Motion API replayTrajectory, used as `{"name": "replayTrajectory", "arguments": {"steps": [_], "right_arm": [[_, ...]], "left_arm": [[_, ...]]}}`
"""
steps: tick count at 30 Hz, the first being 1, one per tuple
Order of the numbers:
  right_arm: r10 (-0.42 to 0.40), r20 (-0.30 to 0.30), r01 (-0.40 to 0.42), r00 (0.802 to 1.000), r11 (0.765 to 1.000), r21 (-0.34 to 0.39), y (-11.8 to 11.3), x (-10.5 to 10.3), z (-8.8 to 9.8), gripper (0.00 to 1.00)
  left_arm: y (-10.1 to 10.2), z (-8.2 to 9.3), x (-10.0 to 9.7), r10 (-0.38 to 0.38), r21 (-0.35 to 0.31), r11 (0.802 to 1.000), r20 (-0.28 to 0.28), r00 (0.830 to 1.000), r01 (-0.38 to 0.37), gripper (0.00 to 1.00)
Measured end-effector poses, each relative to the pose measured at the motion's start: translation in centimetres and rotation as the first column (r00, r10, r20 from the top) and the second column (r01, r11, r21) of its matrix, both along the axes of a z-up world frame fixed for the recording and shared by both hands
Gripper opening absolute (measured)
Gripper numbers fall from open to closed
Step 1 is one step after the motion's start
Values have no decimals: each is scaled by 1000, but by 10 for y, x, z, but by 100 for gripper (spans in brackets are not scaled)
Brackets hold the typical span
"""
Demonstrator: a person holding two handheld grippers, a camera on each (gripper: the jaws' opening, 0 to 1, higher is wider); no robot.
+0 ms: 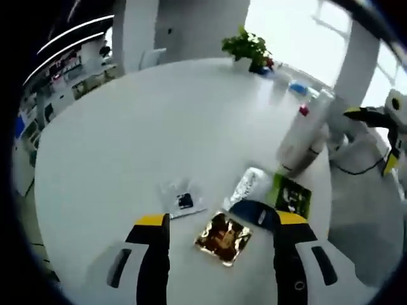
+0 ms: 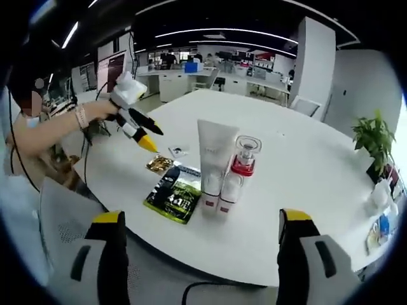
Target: Arrange the skincare products in the storage area until every visible bottle or jar stands upright without overlapping.
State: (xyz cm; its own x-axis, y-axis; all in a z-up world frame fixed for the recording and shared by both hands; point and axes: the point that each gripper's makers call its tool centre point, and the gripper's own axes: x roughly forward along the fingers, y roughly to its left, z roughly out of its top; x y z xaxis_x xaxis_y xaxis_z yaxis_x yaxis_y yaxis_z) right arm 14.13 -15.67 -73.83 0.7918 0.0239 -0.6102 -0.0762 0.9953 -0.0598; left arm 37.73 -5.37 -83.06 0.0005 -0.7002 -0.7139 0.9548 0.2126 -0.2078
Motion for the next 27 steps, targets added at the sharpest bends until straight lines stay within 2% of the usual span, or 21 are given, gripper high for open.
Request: {"name": "replayTrajectory", "arguments": {"steps": [3, 10, 12, 13, 14, 15, 18, 20, 21, 23, 25, 27], "right_arm": [[-11, 1, 11, 1000, 1000, 10, 0, 0, -1, 100], [-44, -15, 45, 999, 999, 31, -6, -2, -11, 100], [-53, -15, 53, 998, 998, 38, -7, -2, -12, 100], [-55, -18, 55, 998, 998, 40, -8, -3, -13, 100], [-56, -20, 57, 998, 998, 41, -8, -3, -14, 100], [-60, -22, 60, 998, 997, 42, -10, -3, -15, 100], [-71, -21, 72, 997, 997, 43, -14, -3, -14, 100], [-73, -19, 73, 997, 996, 42, -15, -3, -13, 100], [-73, -20, 74, 997, 996, 40, -16, -3, -14, 100], [-72, -25, 73, 997, 997, 39, -18, -2, -15, 100], [-72, -23, 73, 997, 997, 38, -18, -2, -15, 100], [-66, -20, 67, 998, 997, 38, -17, 0, -14, 100]], "left_arm": [[-7, -10, 19, 67, 29, 997, 44, 997, -68, 66], [-24, -38, 42, 154, 67, 986, 28, 988, -156, 65], [-25, -46, 49, 182, 101, 978, 32, 983, -184, 64], [-23, -52, 50, 208, 137, 968, 45, 977, -212, 64], [-24, -55, 51, 206, 145, 966, 67, 976, -214, 62], [-25, -54, 57, 199, 140, 966, 127, 972, -216, 59], [-30, -54, 54, 209, 144, 963, 137, 968, -229, 55], [-28, -54, 51, 202, 165, 959, 178, 963, -231, 54], [-30, -52, 47, 210, 158, 959, 162, 964, -236, 54], [-31, -53, 50, 230, 158, 954, 166, 959, -256, 54], [-27, -46, 29, 242, 152, 951, 170, 955, -268, 53], [-24, -45, 27, 252, 154, 948, 169, 953, -278, 52]]}}
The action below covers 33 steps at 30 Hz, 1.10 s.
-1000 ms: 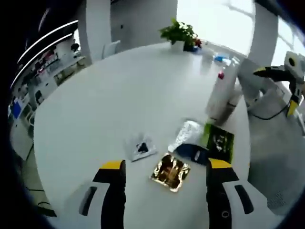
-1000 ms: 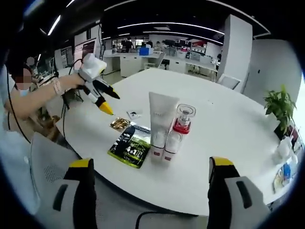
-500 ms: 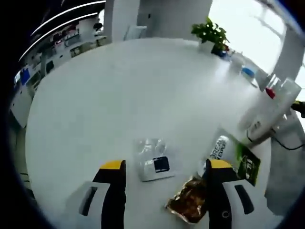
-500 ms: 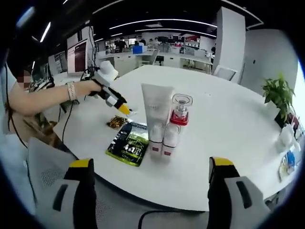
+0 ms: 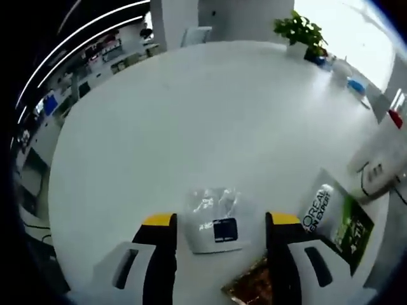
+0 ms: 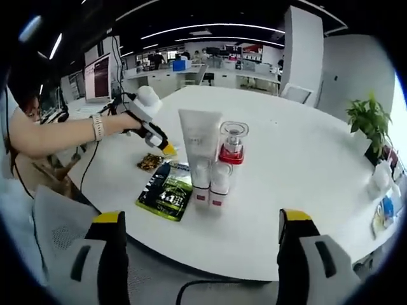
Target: Arrange the skincare products in the storage area until every visible bottle or jar stands upright without overlapping.
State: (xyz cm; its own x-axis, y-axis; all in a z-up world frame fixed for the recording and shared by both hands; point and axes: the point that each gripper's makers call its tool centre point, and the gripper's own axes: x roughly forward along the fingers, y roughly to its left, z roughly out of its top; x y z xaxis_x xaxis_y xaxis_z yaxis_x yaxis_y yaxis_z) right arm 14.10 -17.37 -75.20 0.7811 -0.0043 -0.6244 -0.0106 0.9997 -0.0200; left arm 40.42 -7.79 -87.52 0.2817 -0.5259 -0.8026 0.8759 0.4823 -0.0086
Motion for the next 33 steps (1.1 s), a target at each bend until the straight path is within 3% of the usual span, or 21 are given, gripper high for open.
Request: {"name": "replayTrajectory", "arguments": {"steps": [6, 17, 22, 33], "right_arm": [[4, 7, -4, 1000, 1000, -3, 1, 0, 3, 100], [-26, 1, 26, 1000, 1000, 3, -1, -8, -1, 100], [-15, 3, 15, 1000, 1000, 4, 1, -6, -1, 100], [-11, 30, 11, 1000, 1000, -4, 3, -5, 5, 100]], "left_arm": [[0, -2, 9, 14, -4, 1000, -1, 1000, -14, 51], [6, 0, 6, 27, -20, 999, 6, 1000, -27, 44], [5, -1, 8, 9, -19, 1000, 5, 1000, -9, 38], [4, 0, 8, -36, -44, 998, -27, 999, 35, 37]]}}
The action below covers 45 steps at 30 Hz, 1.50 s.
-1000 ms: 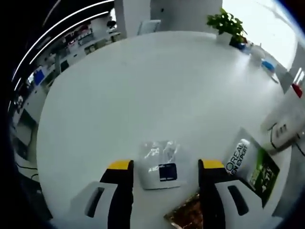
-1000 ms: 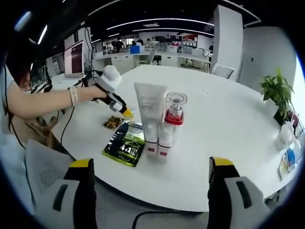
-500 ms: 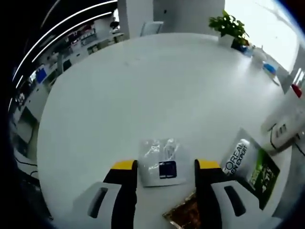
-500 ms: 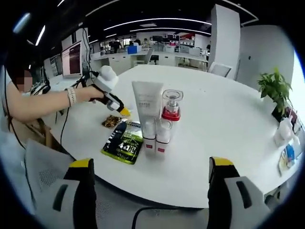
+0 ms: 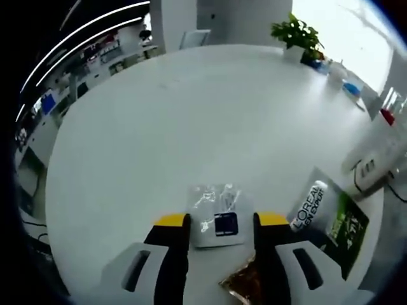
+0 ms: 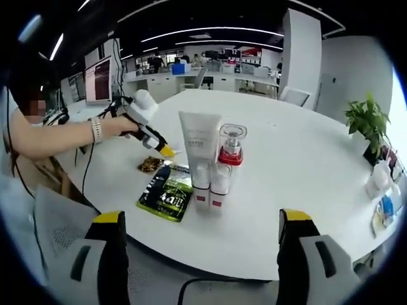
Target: Arrange the skincare products in the storage area until every visible bottle or jar stands upright without overlapping.
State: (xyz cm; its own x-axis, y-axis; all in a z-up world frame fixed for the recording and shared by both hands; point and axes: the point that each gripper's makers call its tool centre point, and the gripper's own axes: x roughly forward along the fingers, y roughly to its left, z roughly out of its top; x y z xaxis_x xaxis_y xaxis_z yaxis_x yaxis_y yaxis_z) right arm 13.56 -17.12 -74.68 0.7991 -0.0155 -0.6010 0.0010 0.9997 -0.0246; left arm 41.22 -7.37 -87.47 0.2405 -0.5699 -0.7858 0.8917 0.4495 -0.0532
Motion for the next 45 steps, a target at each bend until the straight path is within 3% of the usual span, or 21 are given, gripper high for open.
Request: {"name": "replayTrajectory", "arguments": {"steps": [8, 12, 16, 20, 23, 27, 29, 32, 33, 34, 35, 36, 37, 38, 40, 41, 43, 45], "right_arm": [[4, 9, -4, 1000, 1000, 1, 4, 2, 1, 100], [-2, 14, 1, 1000, 1000, 5, 4, 1, 2, 100], [0, 24, 0, 1000, 1000, 13, 5, 2, 3, 100], [14, 30, -15, 999, 1000, 9, 7, 3, 5, 100], [24, 29, -24, 999, 1000, 8, 9, 4, 4, 100], [31, 31, -31, 999, 999, 9, 11, 5, 5, 100], [32, 29, -33, 999, 999, 5, 11, 5, 5, 100], [40, 23, -40, 999, 999, 6, 12, 5, 4, 100], [41, 21, -41, 999, 999, 3, 12, 4, 3, 100], [44, 20, -44, 999, 999, 1, 12, 4, 3, 100], [46, 18, -46, 999, 999, 0, 13, 4, 3, 100], [47, 17, -47, 999, 999, 0, 13, 4, 3, 100], [49, 18, -49, 999, 999, -1, 13, 4, 3, 100], [50, 18, -50, 999, 999, -1, 13, 4, 3, 100], [51, 17, -51, 999, 999, -2, 12, 4, 4, 100], [50, 14, -50, 999, 999, -3, 12, 3, 3, 100], [49, 13, -49, 999, 999, -5, 11, 2, 2, 100], [49, 8, -49, 999, 999, -4, 11, 2, 1, 100]], "left_arm": [[4, 17, -2, -58, -37, 998, 36, 998, 59, 37], [10, 20, -15, -125, -23, 992, 36, 992, 126, 37], [11, 29, -27, -156, -55, 986, 18, 988, 157, 37], [16, 34, -44, -253, -32, 967, 23, 967, 253, 37], [19, 41, -58, -349, -24, 936, 46, 936, 350, 37], [24, 50, -74, -401, -29, 915, 41, 915, 402, 37], [30, 51, -82, -471, 14, 882, 54, 880, 471, 37], [40, 45, -101, -583, 76, 811, 35, 811, 580, 37], [41, 43, -108, -600, 74, 798, 20, 800, 597, 37], [42, 41, -117, -634, 61, 772, 7, 773, 633, 37], [42, 40, -122, -647, 51, 761, -2, 762, 646, 37], [44, 37, -123, -639, 54, 767, -17, 769, 639, 37], [47, 34, -127, -648, 65, 759, -34, 761, 648, 37], [51, 30, -132, -684, 83, 724, -45, 728, 685, 37], [57, 25, -139, -704, 108, 699, -72, 707, 707, 37], [60, 22, -143, -733, 121, 667, -76, 676, 736, 37], [60, 18, -147, -743, 120, 655, -74, 665, 746, 37], [62, 14, -148, -734, 119, 663, -91, 673, 739, 37]]}}
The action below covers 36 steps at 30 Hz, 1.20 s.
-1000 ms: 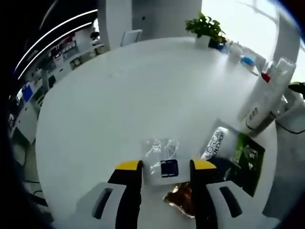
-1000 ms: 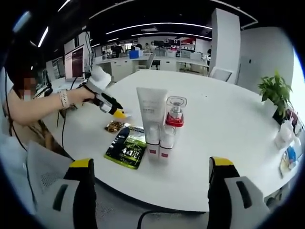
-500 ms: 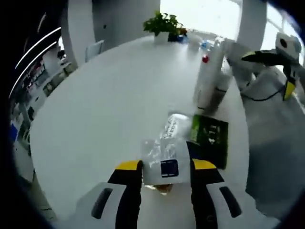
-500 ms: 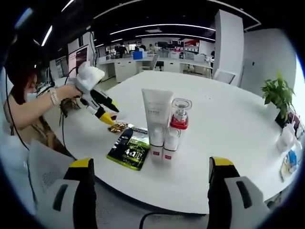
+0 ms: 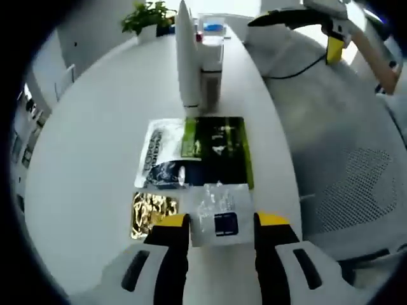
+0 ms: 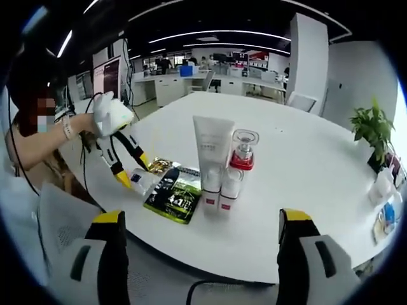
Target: Arrange the skincare products in the storage area until every visible bottle or jar stands upright without overlapping.
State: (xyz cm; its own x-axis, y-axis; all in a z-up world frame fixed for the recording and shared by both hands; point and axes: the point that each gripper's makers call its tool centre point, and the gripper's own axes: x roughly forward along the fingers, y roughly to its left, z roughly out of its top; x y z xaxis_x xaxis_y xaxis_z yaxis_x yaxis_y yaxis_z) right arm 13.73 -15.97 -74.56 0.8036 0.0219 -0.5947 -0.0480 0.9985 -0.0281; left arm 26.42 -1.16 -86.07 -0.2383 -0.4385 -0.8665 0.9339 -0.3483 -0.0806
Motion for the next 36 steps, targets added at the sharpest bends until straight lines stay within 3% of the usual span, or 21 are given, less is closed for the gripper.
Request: {"name": "replayTrajectory", "arguments": {"steps": [8, 15, 24, 36], "right_arm": [[2, 0, -2, 1000, 1000, -2, 2, -1, 0, 100], [3, 3, -3, 1000, 1000, -2, 2, 0, 2, 100], [3, -2, -3, 1000, 1000, 0, 3, 0, -1, 100], [-3, -2, 3, 1000, 1000, 2, 3, -3, -2, 100]], "left_arm": [[6, -14, -1, -13, 19, 1000, 35, 999, 13, 37], [8, -24, -11, -15, 19, 1000, 24, 1000, 15, 37], [5, -23, -8, -22, -5, 1000, 82, 996, 23, 38], [3, -22, -7, -1, -30, 1000, 69, 998, 4, 39]]}}
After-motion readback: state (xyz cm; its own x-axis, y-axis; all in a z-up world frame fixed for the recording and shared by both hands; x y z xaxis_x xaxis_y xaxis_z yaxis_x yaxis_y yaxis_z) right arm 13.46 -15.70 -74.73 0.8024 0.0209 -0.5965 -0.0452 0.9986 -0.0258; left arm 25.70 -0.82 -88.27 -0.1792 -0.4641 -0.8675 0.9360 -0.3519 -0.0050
